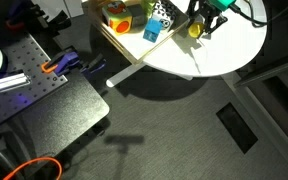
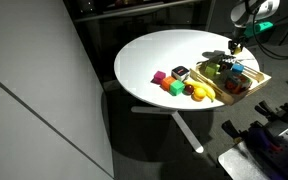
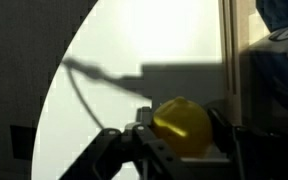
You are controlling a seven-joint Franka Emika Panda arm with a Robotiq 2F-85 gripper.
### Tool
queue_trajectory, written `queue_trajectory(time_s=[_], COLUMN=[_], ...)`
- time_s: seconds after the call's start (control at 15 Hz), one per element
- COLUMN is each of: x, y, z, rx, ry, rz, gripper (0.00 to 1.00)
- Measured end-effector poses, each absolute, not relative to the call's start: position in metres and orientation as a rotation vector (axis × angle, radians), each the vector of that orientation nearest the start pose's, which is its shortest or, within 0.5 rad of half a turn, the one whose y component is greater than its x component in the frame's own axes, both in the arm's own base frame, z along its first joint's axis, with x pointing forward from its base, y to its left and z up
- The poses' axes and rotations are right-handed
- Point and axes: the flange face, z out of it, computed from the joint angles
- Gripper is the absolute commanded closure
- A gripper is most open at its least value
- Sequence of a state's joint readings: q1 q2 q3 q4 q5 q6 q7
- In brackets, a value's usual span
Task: Put the plushy cube and yellow plastic fruit on the right and in the crate
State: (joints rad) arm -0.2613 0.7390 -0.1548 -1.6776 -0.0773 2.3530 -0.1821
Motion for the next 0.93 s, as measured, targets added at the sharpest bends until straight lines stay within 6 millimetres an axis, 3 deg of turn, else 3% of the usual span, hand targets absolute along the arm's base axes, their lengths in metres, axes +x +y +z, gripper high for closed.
queue_trajectory(time_s=[0.4, 0.93], x=[0.614, 0.583], y=[-0.233, -0.184], z=[0.202, 0.221], rx=[-3.246, -3.179], ry=[0.117, -0.173], rz=[0.188, 0.277], gripper=[0.66, 0.66])
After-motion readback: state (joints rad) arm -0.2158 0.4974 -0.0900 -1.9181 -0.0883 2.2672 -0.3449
